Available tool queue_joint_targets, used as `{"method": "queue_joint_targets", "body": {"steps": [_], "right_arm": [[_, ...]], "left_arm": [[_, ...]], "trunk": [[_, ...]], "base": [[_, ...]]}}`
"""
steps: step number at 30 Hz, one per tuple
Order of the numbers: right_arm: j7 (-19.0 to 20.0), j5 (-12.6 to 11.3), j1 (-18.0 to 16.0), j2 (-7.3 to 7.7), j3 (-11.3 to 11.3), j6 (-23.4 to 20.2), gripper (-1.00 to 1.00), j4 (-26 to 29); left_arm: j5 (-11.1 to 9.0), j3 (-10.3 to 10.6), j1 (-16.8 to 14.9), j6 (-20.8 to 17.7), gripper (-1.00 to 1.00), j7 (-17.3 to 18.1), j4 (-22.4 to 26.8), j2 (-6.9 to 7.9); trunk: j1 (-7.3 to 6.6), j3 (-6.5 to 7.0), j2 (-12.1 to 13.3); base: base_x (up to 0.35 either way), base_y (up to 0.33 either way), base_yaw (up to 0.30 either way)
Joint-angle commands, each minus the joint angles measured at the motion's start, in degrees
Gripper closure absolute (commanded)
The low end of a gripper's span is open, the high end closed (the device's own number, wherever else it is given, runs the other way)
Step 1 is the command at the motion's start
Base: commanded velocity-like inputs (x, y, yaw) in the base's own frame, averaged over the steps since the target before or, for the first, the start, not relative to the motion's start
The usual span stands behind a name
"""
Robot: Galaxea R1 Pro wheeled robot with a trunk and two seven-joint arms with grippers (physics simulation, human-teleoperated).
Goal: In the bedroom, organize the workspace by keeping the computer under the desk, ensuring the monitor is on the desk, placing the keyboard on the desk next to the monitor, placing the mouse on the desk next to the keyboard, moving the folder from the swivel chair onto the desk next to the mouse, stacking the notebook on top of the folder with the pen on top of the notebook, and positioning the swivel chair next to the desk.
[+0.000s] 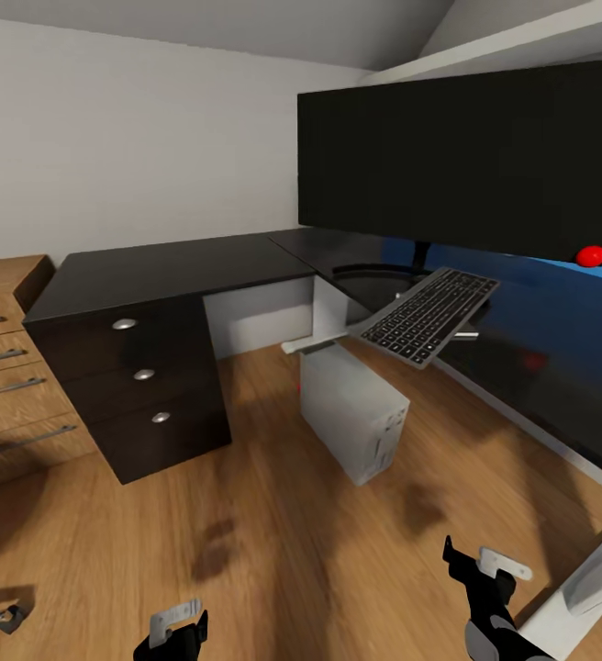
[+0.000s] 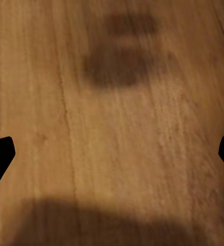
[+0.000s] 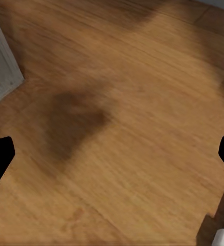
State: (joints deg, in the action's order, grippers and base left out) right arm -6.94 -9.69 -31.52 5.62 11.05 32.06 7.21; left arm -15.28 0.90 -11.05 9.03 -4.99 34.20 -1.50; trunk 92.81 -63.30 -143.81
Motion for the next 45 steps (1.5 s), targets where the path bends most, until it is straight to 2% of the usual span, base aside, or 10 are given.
{"method": "queue_joint_targets", "body": {"steps": [1,15,24,31,38,45], "right_arm": [[0.05,-0.65,-0.03,-0.01,-0.15,0.21,-1.0,-0.09],[-0.09,-1.64,-0.03,-0.12,-0.2,-0.01,-1.0,0.14],[-0.57,-1.77,-0.34,-0.1,-0.22,-0.41,-1.0,4.34],[-4.06,-1.89,-0.46,-0.25,-0.22,-1.0,-1.0,8.51],[-4.7,-1.7,-0.54,-2.37,-0.29,-1.93,-1.0,9.64],[-4.74,-1.78,-0.56,-2.94,-0.24,-2.09,-1.0,8.51]], "left_arm": [[-0.28,0.11,-0.02,0.19,-1.0,-0.2,-0.01,0.0],[-0.28,0.15,-0.02,0.16,-1.0,-0.2,-0.01,0.0],[-0.28,0.23,-0.02,0.21,-1.0,-0.06,-0.07,0.0],[-0.28,0.24,-0.02,0.2,-1.0,-0.03,-0.03,0.0],[-0.28,0.24,-0.02,0.2,-1.0,0.13,-0.06,-0.04],[-0.28,0.24,-0.02,0.19,-1.0,0.15,-0.08,-0.14]], "trunk": [[0.0,-0.05,-0.02],[0.0,-0.05,-0.02],[0.0,-0.05,-0.02],[0.0,-0.05,-0.02],[0.0,-0.05,-0.02],[0.0,-0.05,-0.02]], "base": [[0.122,0.008,0.0],[0.24,0.003,0.0],[0.099,0.068,0.0],[0.027,0.024,0.0],[0.157,0.119,0.0],[0.21,-0.005,0.0]]}}
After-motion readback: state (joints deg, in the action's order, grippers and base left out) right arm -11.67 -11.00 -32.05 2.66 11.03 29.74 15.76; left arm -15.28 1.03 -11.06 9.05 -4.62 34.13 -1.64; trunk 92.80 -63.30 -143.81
